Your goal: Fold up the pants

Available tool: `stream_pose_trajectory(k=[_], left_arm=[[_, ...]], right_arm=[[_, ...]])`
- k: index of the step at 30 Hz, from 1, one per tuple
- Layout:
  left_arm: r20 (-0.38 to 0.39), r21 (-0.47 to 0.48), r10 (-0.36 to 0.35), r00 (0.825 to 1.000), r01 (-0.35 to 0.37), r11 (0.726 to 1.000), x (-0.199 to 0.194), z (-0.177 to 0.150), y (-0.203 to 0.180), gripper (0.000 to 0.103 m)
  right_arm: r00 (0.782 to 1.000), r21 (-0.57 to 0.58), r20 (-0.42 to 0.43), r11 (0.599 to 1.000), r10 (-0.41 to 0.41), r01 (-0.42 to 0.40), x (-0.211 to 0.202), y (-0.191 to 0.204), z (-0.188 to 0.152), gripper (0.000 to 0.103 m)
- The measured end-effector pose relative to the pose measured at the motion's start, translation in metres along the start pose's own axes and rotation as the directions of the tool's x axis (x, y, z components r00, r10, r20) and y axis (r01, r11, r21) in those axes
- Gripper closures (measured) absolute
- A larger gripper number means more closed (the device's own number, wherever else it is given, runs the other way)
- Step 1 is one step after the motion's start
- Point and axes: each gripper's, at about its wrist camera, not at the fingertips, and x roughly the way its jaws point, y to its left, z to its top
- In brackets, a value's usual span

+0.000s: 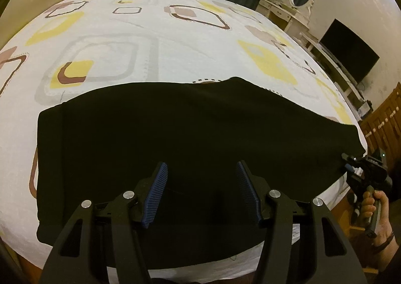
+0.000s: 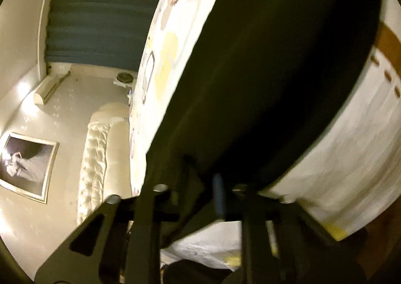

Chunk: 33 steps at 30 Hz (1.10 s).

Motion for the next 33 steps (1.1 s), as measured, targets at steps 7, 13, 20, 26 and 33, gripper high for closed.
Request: stream_pose_trajectory(k=[7, 13, 20, 26, 33], left_arm=[[-0.007, 0.019, 0.004, 1.0, -0.004, 1.0, 0.004, -0.003, -0.005, 0.046], [-0.025, 0.018, 0.023, 0.999, -0.022, 1.0, 0.011, -0.008, 0.0, 0.046], [-0.018, -0.011, 0.02, 1.0, -0.021, 1.0, 0.011, -0.006, 0.006, 0.046], [-0.016, 0.008, 0.024, 1.0, -0.024, 1.0, 0.011, -0.008, 0.005, 0.046], [-0.016, 0.003, 0.02, 1.0, -0.02, 1.0, 0.012, -0.008, 0.006, 0.046]], right_arm=[[0.999, -0.013, 0.015, 0.999, -0.042, 0.043, -0.025, 0.004, -0.016, 0.097], [0.998, 0.03, 0.012, 0.998, -0.058, 0.058, -0.006, -0.005, -0.011, 0.096], [0.998, -0.004, -0.039, 0.999, 0.046, -0.046, 0.01, 0.013, -0.028, 0.069], [0.987, -0.041, -0.153, 0.998, 0.048, -0.055, 0.052, 0.034, -0.059, 0.069], [0.979, -0.119, -0.205, 0.993, -0.018, -0.007, 0.074, 0.049, -0.088, 0.096]])
